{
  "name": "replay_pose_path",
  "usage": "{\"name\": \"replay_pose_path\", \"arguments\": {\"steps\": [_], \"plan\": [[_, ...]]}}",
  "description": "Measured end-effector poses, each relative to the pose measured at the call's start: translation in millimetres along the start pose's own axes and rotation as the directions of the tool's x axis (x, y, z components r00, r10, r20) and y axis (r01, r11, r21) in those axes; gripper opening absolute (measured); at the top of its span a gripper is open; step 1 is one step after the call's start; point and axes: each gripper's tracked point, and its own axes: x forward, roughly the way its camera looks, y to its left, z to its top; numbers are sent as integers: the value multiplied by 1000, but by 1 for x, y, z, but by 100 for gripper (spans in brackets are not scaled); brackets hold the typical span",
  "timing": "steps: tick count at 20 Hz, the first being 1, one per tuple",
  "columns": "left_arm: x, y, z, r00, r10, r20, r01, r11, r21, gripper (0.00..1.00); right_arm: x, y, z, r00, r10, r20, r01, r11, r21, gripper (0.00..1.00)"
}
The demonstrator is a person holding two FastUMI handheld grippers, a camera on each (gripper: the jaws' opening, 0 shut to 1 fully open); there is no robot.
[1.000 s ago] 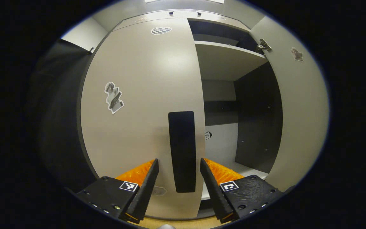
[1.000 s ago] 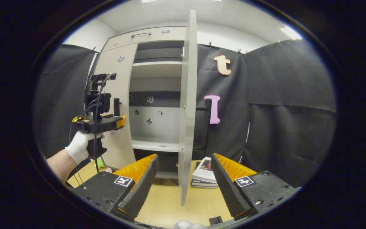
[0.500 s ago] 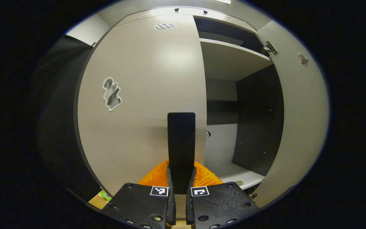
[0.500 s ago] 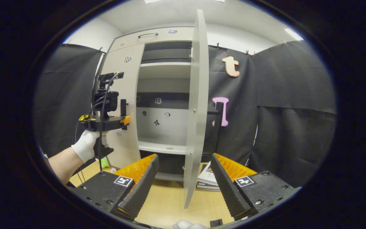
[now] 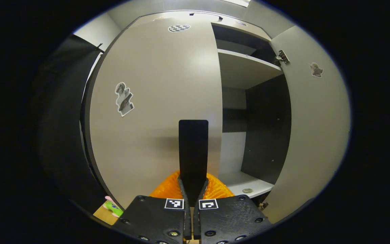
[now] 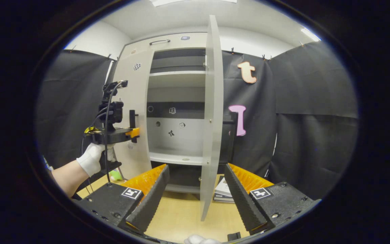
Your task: Open the right door of the double-door shoe cabinet with the right hand, and open the left door with the left hand.
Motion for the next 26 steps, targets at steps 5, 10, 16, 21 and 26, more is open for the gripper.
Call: {"name": "replay_pose_path", "arguments": {"steps": [5,10,16,21,26], "plan": [[-25,7,-2,999,-33,-2,33,999,-10,2,-7,13,-6,999,38,-26,-38,999,-1,100],[-57,19,-3,999,-42,-2,42,999,-6,2,-9,23,-7,996,86,-28,-86,996,-9,100],[-91,40,-3,1000,-16,0,16,1000,-9,2,-10,30,-8,991,128,-28,-128,992,-20,100],[-113,61,-3,1000,28,3,-28,1000,6,1,-11,37,-10,986,161,-37,-162,986,-24,100],[-133,86,-4,997,77,8,-77,997,17,1,-10,42,-10,981,190,-38,-191,981,-31,100]]}}
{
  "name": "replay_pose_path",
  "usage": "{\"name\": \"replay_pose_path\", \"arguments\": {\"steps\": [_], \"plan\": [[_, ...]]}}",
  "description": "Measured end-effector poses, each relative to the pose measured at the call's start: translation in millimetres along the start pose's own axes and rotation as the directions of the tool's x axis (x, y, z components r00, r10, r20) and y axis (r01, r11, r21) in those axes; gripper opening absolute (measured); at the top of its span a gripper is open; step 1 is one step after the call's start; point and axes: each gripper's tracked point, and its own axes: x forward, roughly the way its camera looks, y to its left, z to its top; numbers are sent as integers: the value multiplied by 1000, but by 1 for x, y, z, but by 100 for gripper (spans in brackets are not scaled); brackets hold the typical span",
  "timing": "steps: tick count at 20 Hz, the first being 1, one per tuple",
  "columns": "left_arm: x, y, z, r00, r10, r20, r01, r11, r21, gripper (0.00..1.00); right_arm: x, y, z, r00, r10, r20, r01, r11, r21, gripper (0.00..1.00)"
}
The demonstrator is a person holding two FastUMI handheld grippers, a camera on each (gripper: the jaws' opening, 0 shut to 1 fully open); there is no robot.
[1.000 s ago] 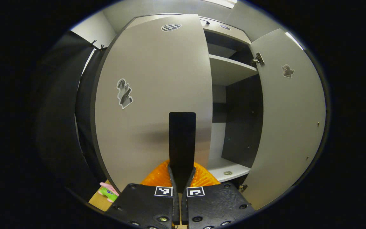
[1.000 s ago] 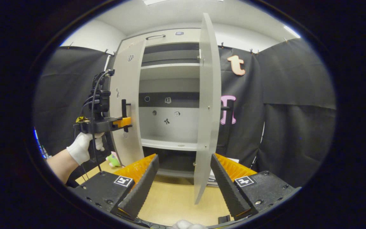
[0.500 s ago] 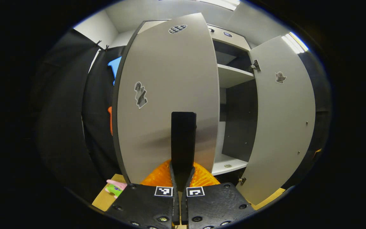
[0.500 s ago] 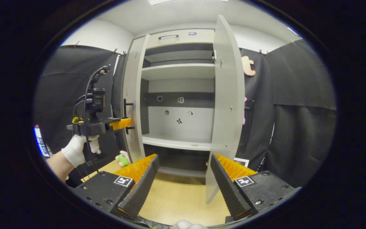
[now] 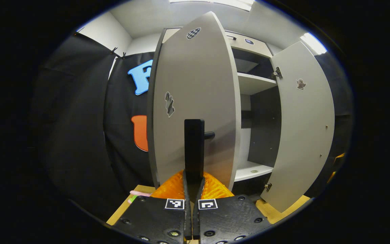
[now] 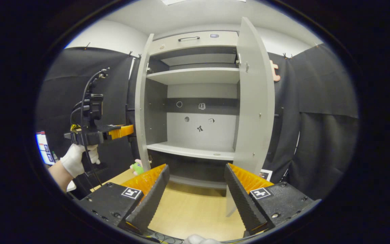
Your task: Open the right door of the double-door shoe cabinet with the right hand, and open the left door with the left hand.
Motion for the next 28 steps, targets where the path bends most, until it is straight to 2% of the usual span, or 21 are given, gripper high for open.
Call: {"name": "replay_pose_path", "arguments": {"steps": [3,4,5,14,20,23,28], "plan": [[-7,16,0,1000,26,2,-26,1000,-4,0,0,2,0,1000,13,-2,-13,1000,-3,100],[-11,21,-1,999,33,0,-33,999,-3,8,0,3,0,1000,16,-4,-16,1000,-3,100],[-12,25,0,999,37,1,-37,999,-2,0,0,5,0,1000,22,-3,-22,1000,0,100],[-34,73,-1,997,72,8,-72,997,-16,0,1,13,1,998,57,2,-57,998,1,100],[-41,133,6,988,151,33,-151,989,-5,0,2,18,2,996,84,5,-84,996,-14,100],[-40,132,12,994,92,59,-89,995,-44,0,0,19,1,995,97,4,-97,995,-26,100],[-39,135,11,993,106,56,-106,994,-12,0,-1,18,1,996,87,4,-87,996,-20,100]]}}
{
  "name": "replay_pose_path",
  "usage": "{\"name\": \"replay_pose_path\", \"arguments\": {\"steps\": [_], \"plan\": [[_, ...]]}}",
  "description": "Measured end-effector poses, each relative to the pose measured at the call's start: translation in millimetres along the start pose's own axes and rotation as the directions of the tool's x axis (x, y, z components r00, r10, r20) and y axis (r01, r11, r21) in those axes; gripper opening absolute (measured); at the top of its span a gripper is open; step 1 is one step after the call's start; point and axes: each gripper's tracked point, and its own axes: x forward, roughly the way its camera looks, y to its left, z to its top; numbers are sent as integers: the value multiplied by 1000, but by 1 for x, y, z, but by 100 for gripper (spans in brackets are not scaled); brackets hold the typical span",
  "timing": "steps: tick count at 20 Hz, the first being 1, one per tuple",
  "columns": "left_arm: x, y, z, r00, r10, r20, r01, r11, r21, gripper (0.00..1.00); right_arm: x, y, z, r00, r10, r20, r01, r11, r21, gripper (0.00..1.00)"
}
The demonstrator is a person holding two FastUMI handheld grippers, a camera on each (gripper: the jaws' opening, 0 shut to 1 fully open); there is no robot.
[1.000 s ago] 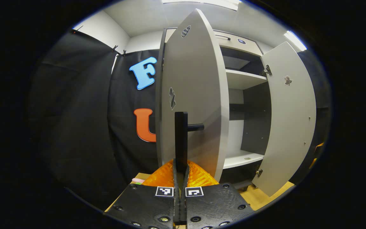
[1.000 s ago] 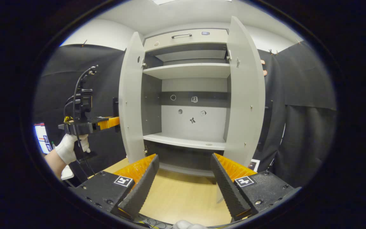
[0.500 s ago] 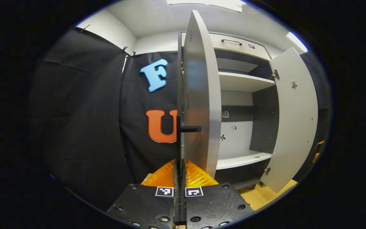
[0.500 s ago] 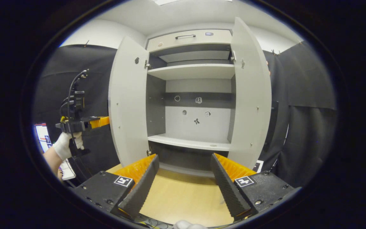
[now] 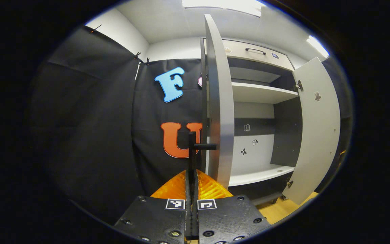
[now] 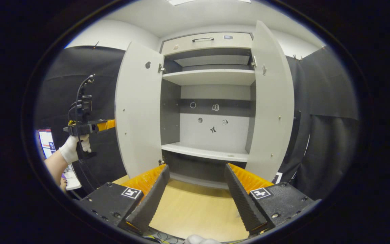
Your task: Open the right door of the double-door shoe cabinet with the right hand, and open the left door with the left hand.
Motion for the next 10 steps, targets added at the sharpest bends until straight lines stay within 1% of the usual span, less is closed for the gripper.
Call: {"name": "replay_pose_path", "arguments": {"steps": [6,10], "plan": [[-6,0,-4,999,19,-30,-19,1000,10,0,-1,-1,-1,1000,-4,-2,4,1000,4,100],[-23,3,-20,995,56,-78,-52,997,53,1,-2,-2,-1,1000,-5,0,5,1000,11,100]]}}
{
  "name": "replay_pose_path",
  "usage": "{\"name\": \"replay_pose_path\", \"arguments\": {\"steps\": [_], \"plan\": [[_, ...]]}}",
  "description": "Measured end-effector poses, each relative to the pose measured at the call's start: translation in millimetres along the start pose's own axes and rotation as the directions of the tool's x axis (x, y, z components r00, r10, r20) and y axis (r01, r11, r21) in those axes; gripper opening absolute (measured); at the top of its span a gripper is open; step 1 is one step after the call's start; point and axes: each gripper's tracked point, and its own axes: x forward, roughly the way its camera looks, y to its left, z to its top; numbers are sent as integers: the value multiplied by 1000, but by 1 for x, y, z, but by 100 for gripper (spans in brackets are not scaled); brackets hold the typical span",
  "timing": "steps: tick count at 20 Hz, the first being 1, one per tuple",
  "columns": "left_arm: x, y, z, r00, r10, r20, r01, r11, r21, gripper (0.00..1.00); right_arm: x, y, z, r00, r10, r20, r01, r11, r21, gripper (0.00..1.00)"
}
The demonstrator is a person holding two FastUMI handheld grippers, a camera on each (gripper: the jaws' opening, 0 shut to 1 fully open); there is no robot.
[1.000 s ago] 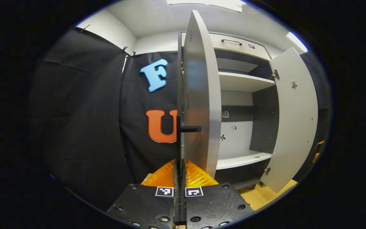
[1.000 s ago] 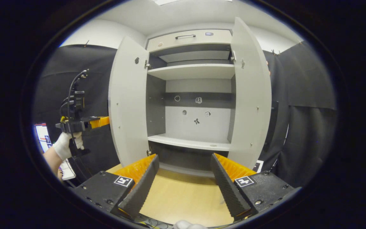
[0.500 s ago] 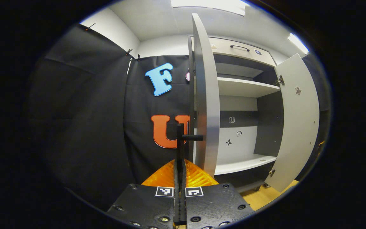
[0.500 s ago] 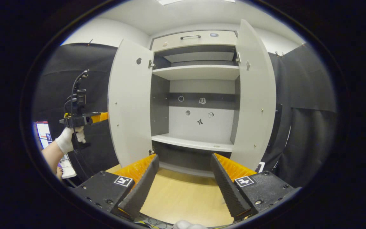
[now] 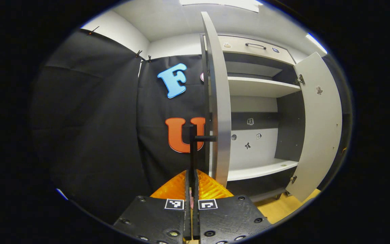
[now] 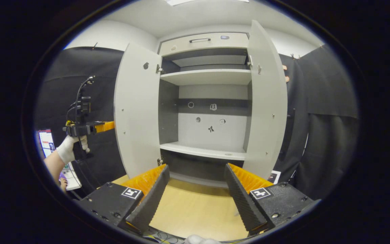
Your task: Open the right door of the double-door shoe cabinet with the right hand, and open the left door with the left hand.
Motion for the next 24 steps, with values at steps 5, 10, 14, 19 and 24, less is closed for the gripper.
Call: {"name": "replay_pose_path", "arguments": {"steps": [5,10,14,19,24], "plan": [[-34,7,-22,999,33,-29,-33,999,3,89,0,-1,0,1000,-13,1,13,1000,8,100],[-67,11,-47,994,89,-71,-94,994,-64,97,-2,-2,0,1000,-21,-2,21,1000,4,100],[-89,2,-30,995,95,-42,-97,994,-46,96,-2,-2,3,1000,-22,11,22,1000,-3,100],[-107,-27,20,998,66,23,-66,998,-5,96,0,-3,11,998,-38,50,38,999,-6,100],[-118,-78,50,998,1,70,-3,1000,21,96,0,-13,17,991,-105,79,104,995,13,100]]}}
